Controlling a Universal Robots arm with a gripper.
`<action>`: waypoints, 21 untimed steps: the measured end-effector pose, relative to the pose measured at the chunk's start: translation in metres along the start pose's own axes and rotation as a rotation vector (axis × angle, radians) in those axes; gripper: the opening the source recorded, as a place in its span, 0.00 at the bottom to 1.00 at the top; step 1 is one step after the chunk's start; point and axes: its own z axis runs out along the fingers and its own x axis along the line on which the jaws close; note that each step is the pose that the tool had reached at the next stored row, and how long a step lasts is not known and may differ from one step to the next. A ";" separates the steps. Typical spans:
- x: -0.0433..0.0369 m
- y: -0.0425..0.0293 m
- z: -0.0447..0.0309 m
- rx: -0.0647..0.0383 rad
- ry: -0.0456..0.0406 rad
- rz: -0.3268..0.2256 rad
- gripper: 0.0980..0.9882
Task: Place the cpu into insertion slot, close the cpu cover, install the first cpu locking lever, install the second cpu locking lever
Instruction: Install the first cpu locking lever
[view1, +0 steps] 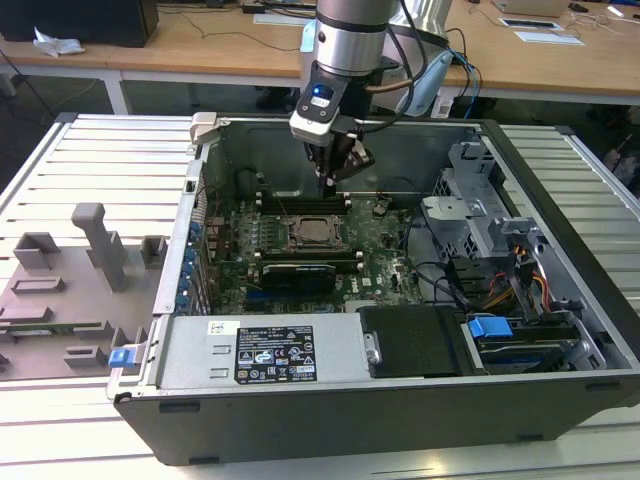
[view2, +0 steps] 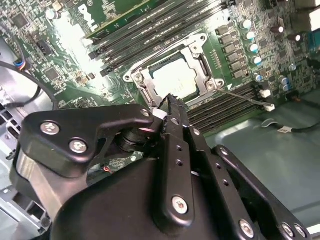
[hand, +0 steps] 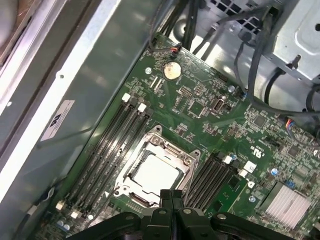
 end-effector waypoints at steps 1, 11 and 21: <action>0.0000 0.0000 0.0000 0.000 -0.0011 -0.015 0.01; 0.0000 0.0000 0.0000 -0.004 -0.0107 -0.151 0.01; 0.0000 0.0000 0.0000 -0.009 -0.0222 -0.311 0.01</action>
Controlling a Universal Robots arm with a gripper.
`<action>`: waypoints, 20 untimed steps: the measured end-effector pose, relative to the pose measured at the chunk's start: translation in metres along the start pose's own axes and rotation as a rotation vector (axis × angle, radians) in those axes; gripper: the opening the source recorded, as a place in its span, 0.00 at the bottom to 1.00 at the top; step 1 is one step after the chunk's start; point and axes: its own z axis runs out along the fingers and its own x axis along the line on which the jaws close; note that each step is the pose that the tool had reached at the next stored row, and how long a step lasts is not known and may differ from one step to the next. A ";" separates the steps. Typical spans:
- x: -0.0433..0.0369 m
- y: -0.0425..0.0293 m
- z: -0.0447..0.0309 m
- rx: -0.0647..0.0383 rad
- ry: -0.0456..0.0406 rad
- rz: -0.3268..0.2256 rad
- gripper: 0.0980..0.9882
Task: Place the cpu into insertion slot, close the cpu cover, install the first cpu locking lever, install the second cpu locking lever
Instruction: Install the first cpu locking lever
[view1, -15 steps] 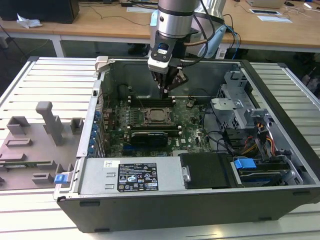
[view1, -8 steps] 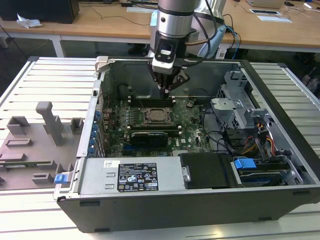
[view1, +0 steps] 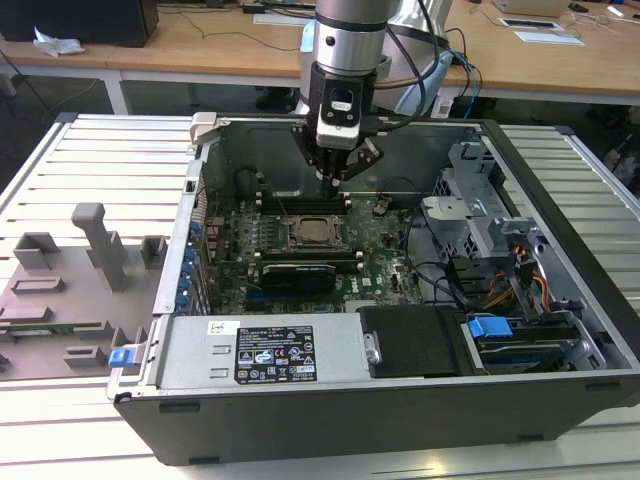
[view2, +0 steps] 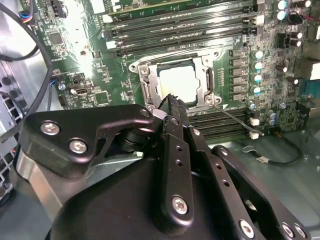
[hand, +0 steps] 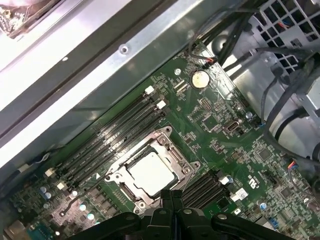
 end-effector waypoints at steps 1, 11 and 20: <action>0.0000 0.0000 0.0000 0.000 -0.0008 -0.011 0.01; 0.0000 0.0000 0.0000 -0.003 -0.0089 -0.125 0.01; 0.0000 0.0000 0.0000 -0.006 -0.0164 -0.231 0.01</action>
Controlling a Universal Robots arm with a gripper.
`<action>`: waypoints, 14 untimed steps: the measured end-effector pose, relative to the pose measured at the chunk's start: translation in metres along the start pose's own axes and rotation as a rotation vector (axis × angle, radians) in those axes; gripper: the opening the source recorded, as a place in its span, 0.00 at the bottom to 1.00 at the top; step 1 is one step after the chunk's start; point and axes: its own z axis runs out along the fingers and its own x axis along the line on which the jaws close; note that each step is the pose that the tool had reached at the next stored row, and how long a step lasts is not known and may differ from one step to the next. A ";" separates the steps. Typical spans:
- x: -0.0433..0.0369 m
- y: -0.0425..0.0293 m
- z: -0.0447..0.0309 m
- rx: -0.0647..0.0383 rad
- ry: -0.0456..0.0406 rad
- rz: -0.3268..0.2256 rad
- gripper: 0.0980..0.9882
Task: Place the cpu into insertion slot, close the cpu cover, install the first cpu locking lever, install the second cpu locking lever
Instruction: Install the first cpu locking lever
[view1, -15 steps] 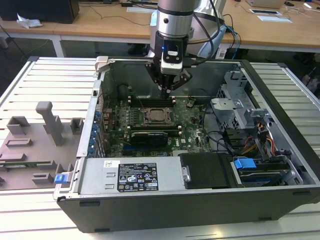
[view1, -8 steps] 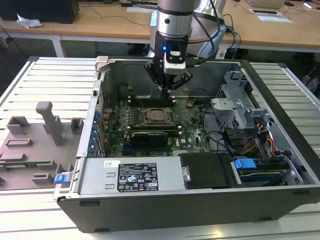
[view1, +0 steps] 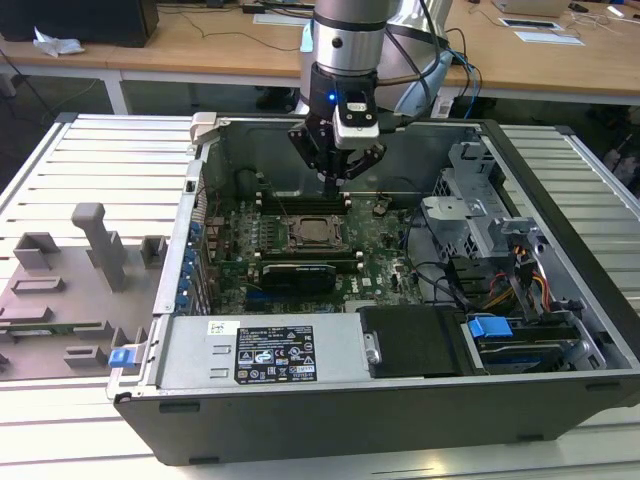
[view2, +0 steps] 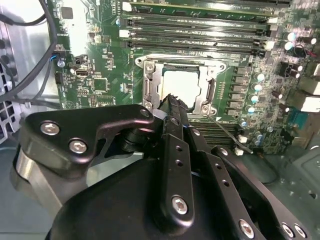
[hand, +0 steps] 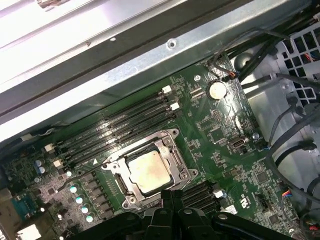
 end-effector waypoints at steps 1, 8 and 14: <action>0.0000 0.0000 0.0000 0.000 -0.0005 -0.007 0.01; 0.0000 0.0000 0.0000 -0.002 -0.0050 -0.070 0.01; 0.0000 0.0000 0.0000 -0.004 -0.0099 -0.140 0.01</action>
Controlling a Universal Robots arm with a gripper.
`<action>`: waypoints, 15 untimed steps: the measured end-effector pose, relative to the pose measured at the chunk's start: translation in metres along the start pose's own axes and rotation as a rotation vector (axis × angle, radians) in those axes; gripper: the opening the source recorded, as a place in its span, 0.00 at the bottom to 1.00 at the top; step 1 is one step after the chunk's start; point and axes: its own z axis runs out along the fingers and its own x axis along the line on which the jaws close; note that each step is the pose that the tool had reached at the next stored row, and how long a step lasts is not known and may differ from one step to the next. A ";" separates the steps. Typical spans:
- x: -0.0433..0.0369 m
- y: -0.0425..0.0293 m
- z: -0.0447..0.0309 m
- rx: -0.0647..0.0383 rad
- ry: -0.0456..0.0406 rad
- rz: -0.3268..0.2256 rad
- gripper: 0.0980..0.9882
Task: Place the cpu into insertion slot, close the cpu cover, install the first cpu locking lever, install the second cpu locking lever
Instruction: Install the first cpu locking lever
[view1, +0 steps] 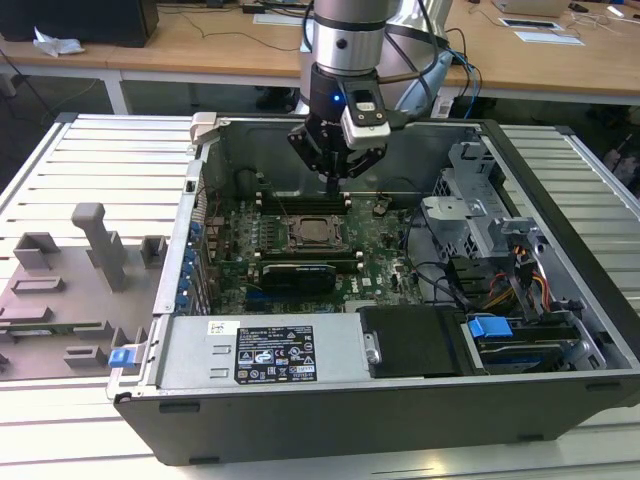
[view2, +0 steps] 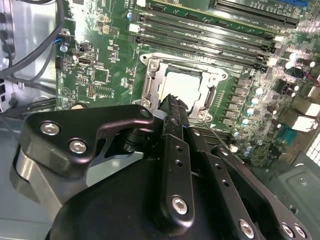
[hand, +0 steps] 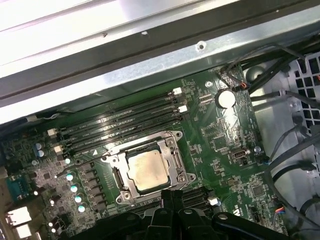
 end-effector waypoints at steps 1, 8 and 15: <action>0.0000 0.0000 0.0000 0.000 -0.0006 -0.009 0.01; 0.0000 0.0000 0.0000 -0.002 -0.0059 -0.083 0.01; 0.0000 0.0000 0.0000 -0.004 -0.0094 -0.133 0.01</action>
